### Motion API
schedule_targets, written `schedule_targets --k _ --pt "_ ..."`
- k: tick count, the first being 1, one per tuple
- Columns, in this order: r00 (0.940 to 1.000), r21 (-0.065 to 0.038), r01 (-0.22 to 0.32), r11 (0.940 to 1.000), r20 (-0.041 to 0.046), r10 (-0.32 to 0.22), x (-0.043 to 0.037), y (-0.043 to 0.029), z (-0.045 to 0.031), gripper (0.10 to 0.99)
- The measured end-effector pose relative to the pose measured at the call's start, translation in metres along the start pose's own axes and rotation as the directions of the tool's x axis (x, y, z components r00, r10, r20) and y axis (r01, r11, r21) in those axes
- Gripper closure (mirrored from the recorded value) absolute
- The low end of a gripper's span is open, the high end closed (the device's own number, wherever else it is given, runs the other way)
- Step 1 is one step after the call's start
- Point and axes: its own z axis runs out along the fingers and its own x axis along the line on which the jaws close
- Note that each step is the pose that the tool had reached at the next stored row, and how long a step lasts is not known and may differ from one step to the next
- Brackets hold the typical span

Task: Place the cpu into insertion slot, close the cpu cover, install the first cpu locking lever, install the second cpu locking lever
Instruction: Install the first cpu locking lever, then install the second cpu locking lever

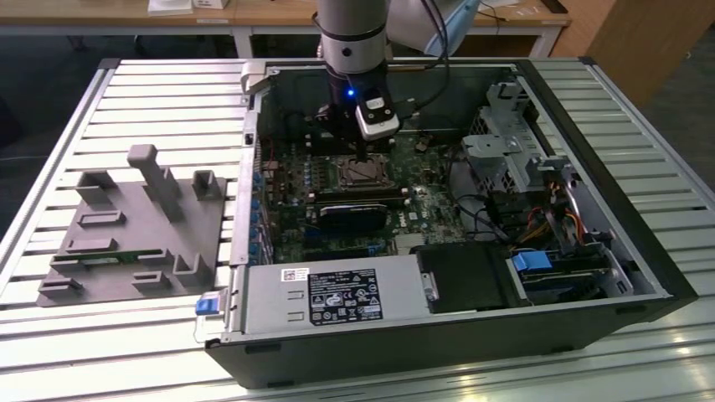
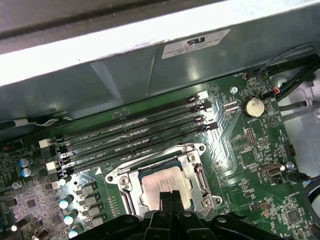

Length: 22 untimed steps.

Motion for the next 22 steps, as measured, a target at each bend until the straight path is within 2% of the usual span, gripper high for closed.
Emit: schedule_targets --k 14,22 --pt "1.0000 0.003 0.000 1.0000 0.0011 0.000 -0.0002 -0.0006 -0.0001 0.984" --pt "1.0000 0.003 0.000 1.0000 0.0011 0.000 -0.0040 -0.0120 -0.0003 0.984"
